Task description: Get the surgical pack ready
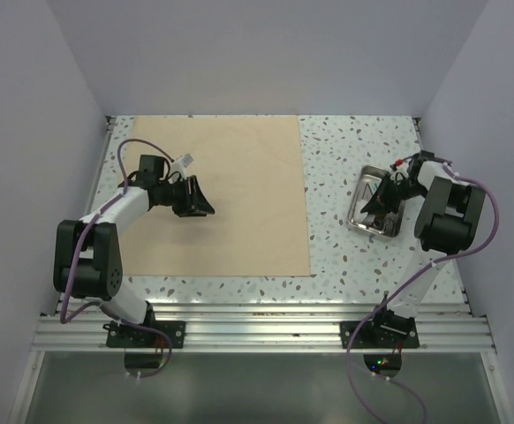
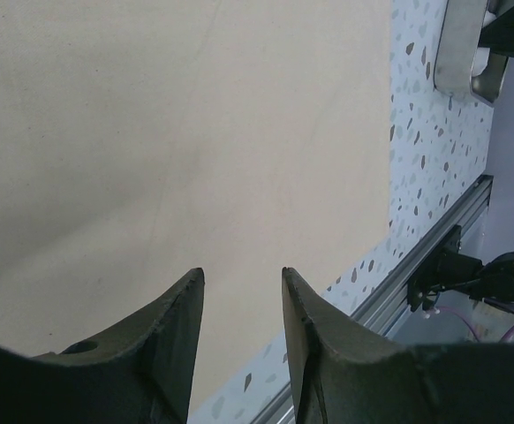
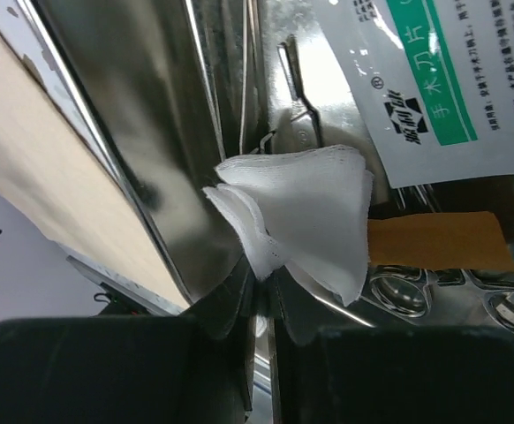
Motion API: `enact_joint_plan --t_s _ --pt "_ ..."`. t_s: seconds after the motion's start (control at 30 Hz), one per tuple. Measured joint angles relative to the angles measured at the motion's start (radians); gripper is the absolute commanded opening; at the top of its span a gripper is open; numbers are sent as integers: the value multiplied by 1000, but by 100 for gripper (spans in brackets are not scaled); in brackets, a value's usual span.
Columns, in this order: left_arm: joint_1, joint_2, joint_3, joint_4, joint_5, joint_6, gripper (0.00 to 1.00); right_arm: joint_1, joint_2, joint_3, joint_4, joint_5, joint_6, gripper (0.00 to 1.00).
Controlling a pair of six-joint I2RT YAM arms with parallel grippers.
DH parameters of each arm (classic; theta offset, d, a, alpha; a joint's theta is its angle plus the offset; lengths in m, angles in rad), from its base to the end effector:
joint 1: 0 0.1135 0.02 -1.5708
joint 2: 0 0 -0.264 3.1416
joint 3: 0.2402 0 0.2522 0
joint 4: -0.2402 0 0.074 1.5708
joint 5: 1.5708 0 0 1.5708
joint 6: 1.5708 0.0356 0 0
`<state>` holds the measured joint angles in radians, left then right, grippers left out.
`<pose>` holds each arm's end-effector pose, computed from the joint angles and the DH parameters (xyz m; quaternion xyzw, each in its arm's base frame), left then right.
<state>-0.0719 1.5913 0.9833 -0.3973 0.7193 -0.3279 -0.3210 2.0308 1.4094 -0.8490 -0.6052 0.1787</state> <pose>0.3122 -0.0460 0.2017 -0.0173 0.9040 -0.3831 0.1888 0.3685 -0.1012 0.1535 0.2212 0.9275 0.2935 0.0689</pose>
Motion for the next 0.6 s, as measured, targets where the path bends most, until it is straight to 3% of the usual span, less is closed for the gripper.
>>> enact_joint_plan --t_s 0.23,0.33,0.5,0.6 --pt "6 0 0 0 2 0 44 0 9 17 -31 81 -8 34" --pt "6 3 -1 0 3 0 44 0 9 40 -50 113 -4 54" --pt "6 16 -9 5 6 0 44 0 -6 109 -97 200 14 65" --pt "6 18 -13 6 6 0 43 0 -36 176 -128 328 39 71"
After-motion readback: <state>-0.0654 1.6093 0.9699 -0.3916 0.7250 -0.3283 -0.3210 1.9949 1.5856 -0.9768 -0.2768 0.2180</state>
